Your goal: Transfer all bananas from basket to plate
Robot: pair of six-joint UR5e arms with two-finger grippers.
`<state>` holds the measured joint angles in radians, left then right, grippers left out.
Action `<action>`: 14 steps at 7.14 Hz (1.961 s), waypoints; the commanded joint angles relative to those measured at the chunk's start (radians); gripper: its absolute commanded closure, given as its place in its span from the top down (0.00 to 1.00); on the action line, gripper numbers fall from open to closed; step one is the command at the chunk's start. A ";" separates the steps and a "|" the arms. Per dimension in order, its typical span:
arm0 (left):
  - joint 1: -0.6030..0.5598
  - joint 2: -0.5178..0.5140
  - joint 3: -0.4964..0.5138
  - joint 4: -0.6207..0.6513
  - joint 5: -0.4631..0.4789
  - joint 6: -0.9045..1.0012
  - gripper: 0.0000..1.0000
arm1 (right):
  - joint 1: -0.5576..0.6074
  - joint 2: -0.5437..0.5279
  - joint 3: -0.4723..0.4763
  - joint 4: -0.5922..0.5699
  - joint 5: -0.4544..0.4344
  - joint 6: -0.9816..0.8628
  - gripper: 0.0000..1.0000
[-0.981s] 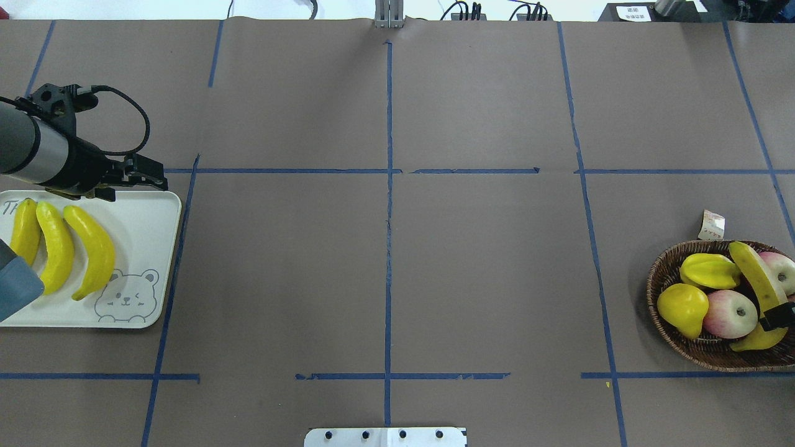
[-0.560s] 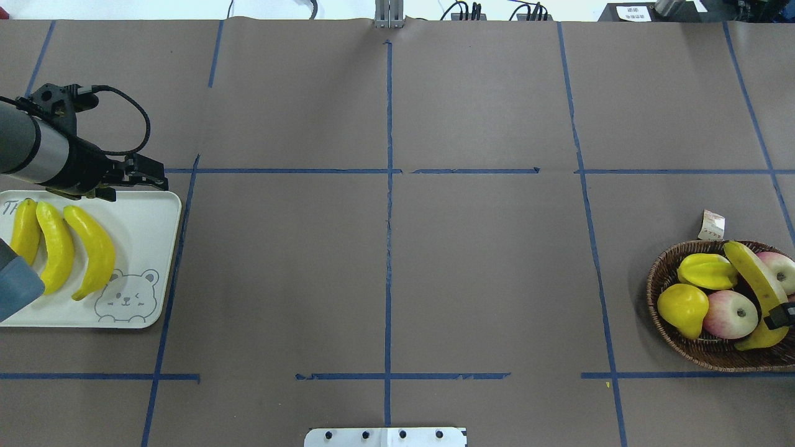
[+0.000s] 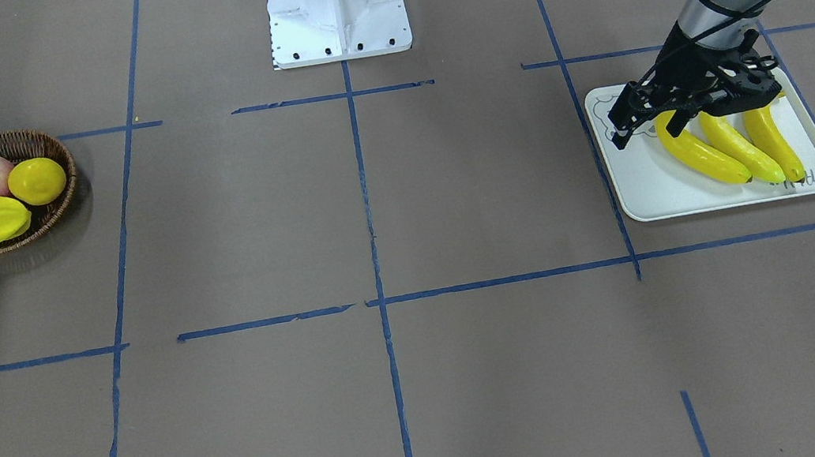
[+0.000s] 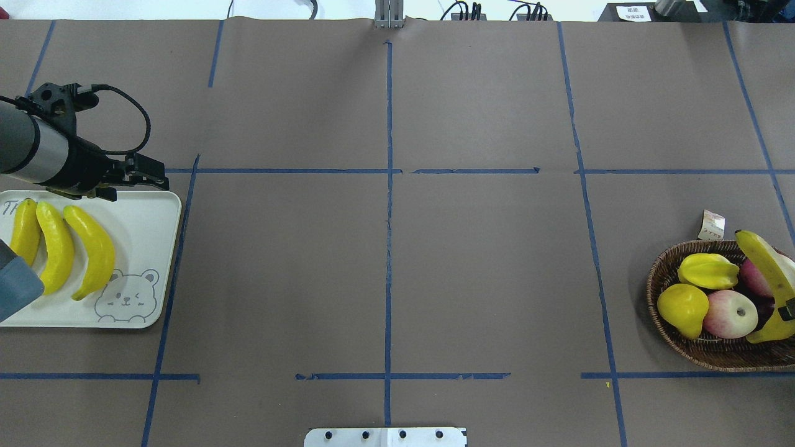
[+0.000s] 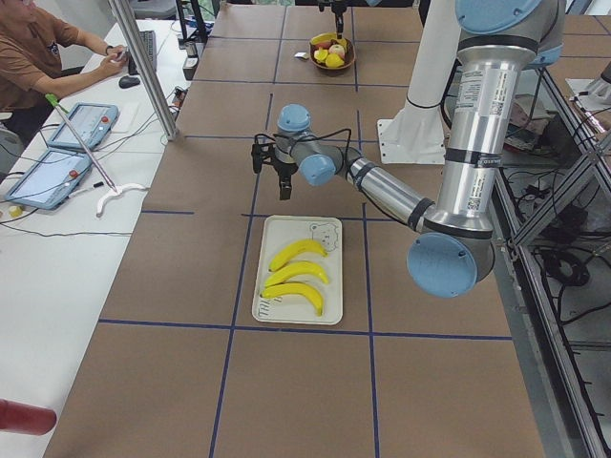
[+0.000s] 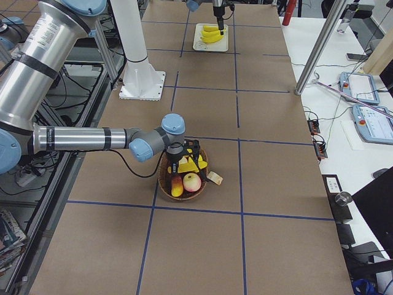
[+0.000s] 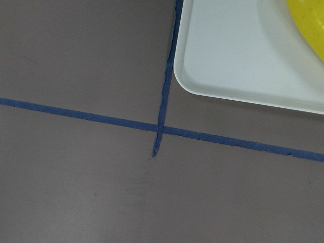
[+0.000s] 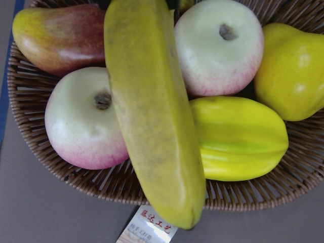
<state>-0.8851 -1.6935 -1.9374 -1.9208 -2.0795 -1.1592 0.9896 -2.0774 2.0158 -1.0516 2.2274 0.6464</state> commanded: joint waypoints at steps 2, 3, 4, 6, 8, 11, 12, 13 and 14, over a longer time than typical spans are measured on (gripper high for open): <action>0.000 -0.005 -0.006 0.000 -0.020 -0.001 1.00 | 0.156 0.011 0.055 -0.007 0.119 -0.016 0.00; 0.000 -0.014 -0.003 0.000 -0.020 -0.001 1.00 | 0.197 0.058 0.060 -0.010 0.203 -0.016 0.00; 0.000 -0.017 -0.005 0.000 -0.022 -0.001 1.00 | 0.216 0.107 0.060 -0.010 0.231 -0.016 0.00; 0.000 -0.081 -0.003 -0.001 -0.048 -0.037 1.00 | 0.179 0.276 0.060 -0.109 0.232 -0.001 0.00; 0.059 -0.254 0.015 -0.013 -0.044 -0.255 1.00 | 0.140 0.409 0.063 -0.194 0.233 0.018 0.00; 0.118 -0.348 0.011 -0.062 -0.040 -0.401 1.00 | 0.017 0.573 0.055 -0.206 0.224 0.192 0.00; 0.123 -0.348 0.014 -0.111 -0.039 -0.428 1.00 | -0.024 0.656 0.028 -0.209 0.216 0.261 0.00; 0.129 -0.357 0.027 -0.141 -0.037 -0.435 1.00 | -0.060 0.754 0.009 -0.262 0.181 0.292 0.00; 0.132 -0.365 0.044 -0.171 -0.037 -0.436 1.00 | -0.110 0.855 0.009 -0.357 0.125 0.308 0.00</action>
<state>-0.7587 -2.0491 -1.9104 -2.0530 -2.1177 -1.5871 0.9362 -1.3424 2.0342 -1.3200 2.4072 0.9208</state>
